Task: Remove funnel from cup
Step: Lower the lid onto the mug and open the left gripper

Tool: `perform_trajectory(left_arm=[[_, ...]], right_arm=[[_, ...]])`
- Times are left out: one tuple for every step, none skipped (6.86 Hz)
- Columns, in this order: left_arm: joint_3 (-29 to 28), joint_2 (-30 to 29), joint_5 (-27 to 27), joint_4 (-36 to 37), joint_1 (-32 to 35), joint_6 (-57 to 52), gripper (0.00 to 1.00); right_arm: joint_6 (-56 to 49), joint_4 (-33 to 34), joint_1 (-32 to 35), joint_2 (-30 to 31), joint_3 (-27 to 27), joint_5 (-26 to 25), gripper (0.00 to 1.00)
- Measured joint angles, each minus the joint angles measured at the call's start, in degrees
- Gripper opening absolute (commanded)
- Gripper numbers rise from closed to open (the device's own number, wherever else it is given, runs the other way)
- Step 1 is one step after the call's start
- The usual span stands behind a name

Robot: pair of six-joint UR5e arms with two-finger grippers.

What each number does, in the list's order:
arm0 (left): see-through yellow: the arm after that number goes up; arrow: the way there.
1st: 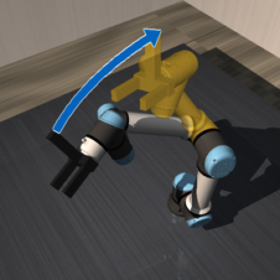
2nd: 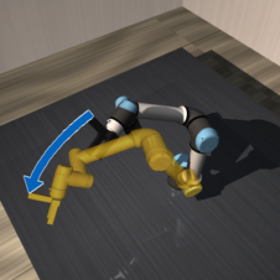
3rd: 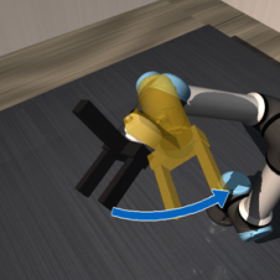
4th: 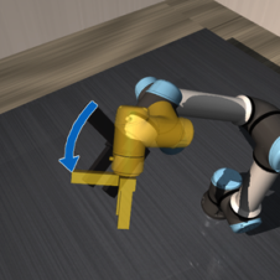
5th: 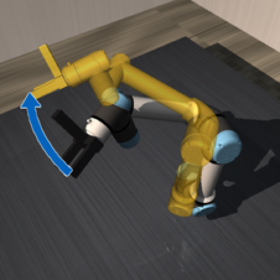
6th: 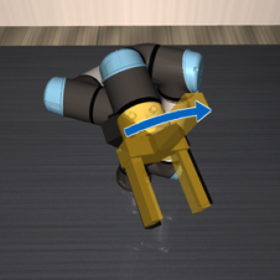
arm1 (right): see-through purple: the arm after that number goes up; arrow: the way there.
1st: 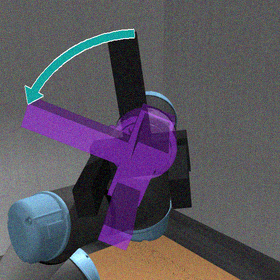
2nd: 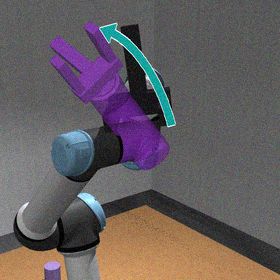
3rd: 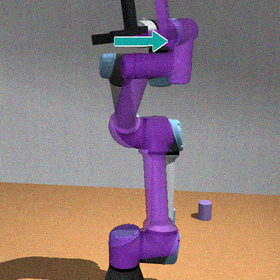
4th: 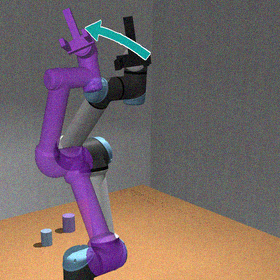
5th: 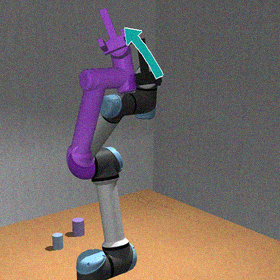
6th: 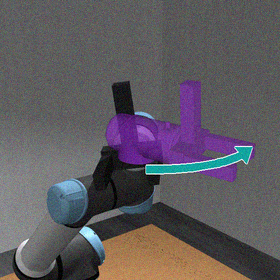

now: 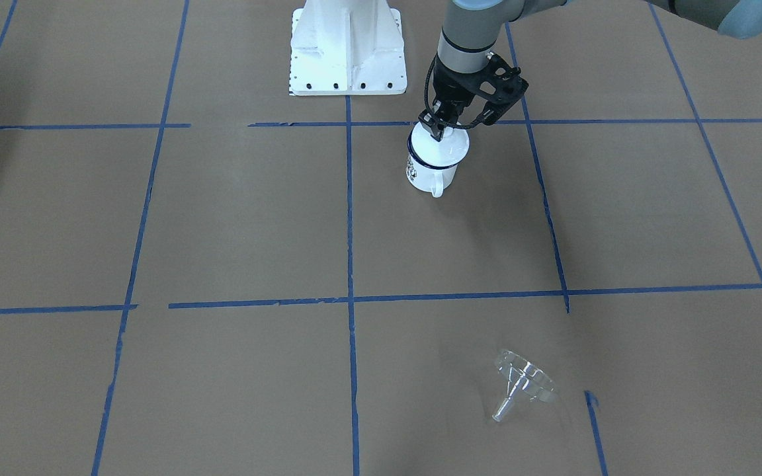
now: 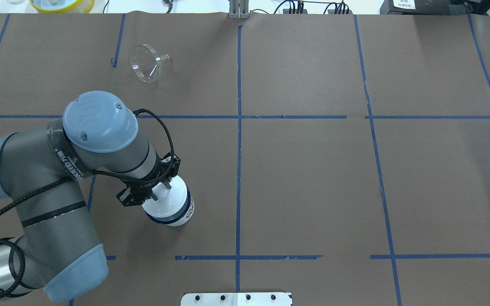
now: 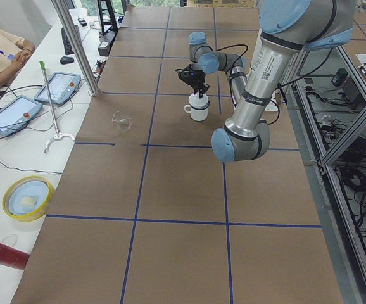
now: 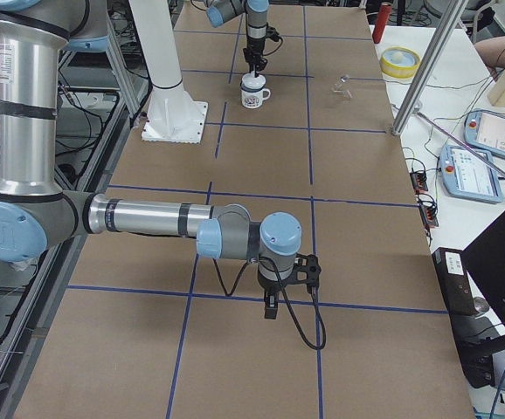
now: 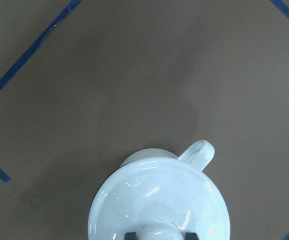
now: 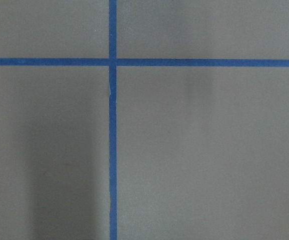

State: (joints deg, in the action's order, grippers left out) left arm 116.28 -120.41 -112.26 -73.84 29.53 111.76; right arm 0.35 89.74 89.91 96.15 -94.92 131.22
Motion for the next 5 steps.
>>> perform_trajectory(left_arm=[[-0.6, 0.0, 0.0, 0.0, 0.0, -0.2, 1.00], [-0.7, -0.1, 0.0, -0.1, 0.0, -0.3, 1.00], [-0.5, -0.2, 0.0, 0.0, 0.0, -0.3, 1.00], [-0.1, -0.4, 0.0, 0.0, 0.1, -0.5, 1.00], [0.6, -0.3, 0.0, 0.0, 1.1, -2.0, 1.00]], right_arm=[[0.0, 0.0, 0.0, 0.0, 0.0, 0.0, 1.00], [0.0, 0.0, 0.0, 0.0, 0.0, 0.0, 1.00], [0.0, 0.0, 0.0, 0.0, 0.0, 0.0, 1.00], [0.0, 0.0, 0.0, 0.0, 0.0, 0.0, 1.00], [0.0, 0.0, 0.0, 0.0, 0.0, 0.0, 1.00]])
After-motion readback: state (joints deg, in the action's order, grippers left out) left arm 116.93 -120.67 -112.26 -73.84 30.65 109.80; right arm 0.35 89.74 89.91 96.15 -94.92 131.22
